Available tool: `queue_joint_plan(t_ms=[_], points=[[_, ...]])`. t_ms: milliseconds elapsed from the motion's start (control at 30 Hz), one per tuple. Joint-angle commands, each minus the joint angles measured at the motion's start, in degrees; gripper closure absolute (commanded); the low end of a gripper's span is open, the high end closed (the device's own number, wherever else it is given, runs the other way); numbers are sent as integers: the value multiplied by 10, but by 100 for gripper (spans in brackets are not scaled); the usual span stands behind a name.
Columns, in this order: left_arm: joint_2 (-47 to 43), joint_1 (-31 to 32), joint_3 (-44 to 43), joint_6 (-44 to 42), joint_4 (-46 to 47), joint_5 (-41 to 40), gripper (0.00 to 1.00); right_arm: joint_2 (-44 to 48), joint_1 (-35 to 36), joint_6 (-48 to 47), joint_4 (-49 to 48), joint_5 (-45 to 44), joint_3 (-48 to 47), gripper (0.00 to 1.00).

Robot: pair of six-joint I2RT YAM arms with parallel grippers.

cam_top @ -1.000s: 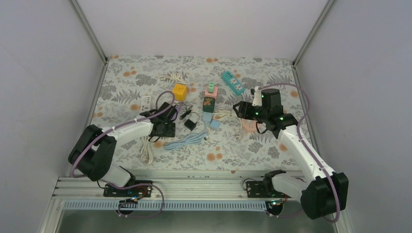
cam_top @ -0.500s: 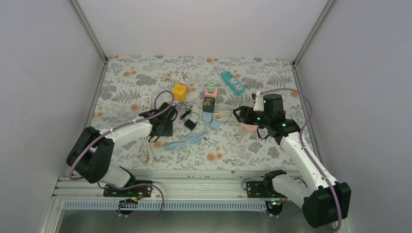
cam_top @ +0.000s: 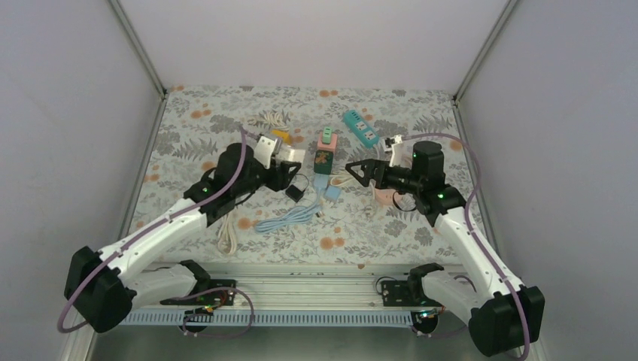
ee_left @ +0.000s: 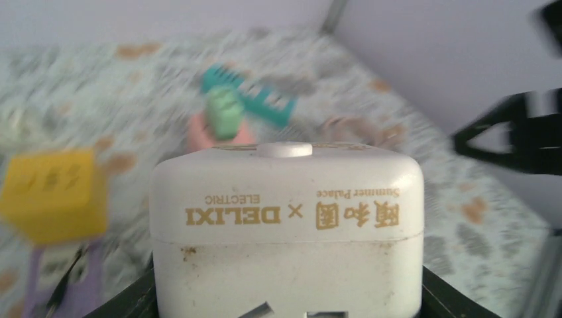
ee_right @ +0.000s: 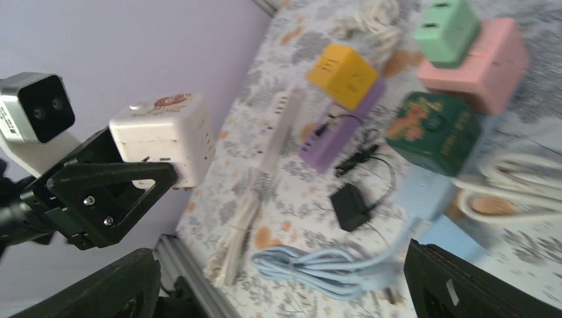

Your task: Insert the plug

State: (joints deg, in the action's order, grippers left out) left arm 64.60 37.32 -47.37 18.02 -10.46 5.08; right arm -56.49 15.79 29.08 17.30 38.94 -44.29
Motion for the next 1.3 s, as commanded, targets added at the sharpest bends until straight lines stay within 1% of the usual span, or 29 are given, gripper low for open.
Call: queue_joint_plan(t_ms=[0, 67, 100, 133, 267, 400, 500, 633, 700, 733, 767, 800, 867, 967, 1167, 1267], points=[[-43, 6, 29, -53, 207, 122, 53, 13, 6, 48, -100, 103, 0, 5], [-46, 6, 29, -67, 231, 138, 53, 12, 8, 57, -124, 135, -4, 8], [-44, 7, 24, -78, 234, 153, 53, 9, 12, 55, -126, 149, -9, 13], [-44, 8, 16, -89, 234, 159, 53, 5, 17, 48, -123, 158, -17, 15], [-50, 8, -6, -144, 245, 187, 53, 0, 44, 33, -119, 151, -41, 13], [-43, 8, -9, -167, 276, 191, 54, -1, 62, 39, -127, 147, -50, 11], [-29, 8, -11, -190, 300, 216, 58, -6, 77, 33, -132, 171, -64, 15], [-7, 9, -12, -220, 324, 264, 60, 6, 85, 20, -102, 116, -86, 12], [-1, 10, -10, -238, 333, 268, 60, 8, 86, 13, -80, 93, -99, 10], [-2, 10, -4, -248, 344, 270, 60, 10, 86, 10, -70, 84, -102, 8], [-3, 10, 4, -263, 357, 274, 60, 12, 87, 8, -64, 76, -104, 3], [-7, 11, 12, -280, 368, 280, 60, 15, 90, 5, -59, 67, -105, 0], [-12, 14, 22, -319, 375, 281, 60, 24, 98, -2, -52, 46, -105, 0], [-13, 18, 23, -377, 349, 257, 60, 22, 110, -10, -25, 14, -121, 0], [-15, 27, 17, -460, 286, 216, 60, -27, 153, -28, 46, -67, -163, 0], [-14, 30, 12, -495, 250, 204, 59, -45, 173, -25, 46, -78, -167, 0]])
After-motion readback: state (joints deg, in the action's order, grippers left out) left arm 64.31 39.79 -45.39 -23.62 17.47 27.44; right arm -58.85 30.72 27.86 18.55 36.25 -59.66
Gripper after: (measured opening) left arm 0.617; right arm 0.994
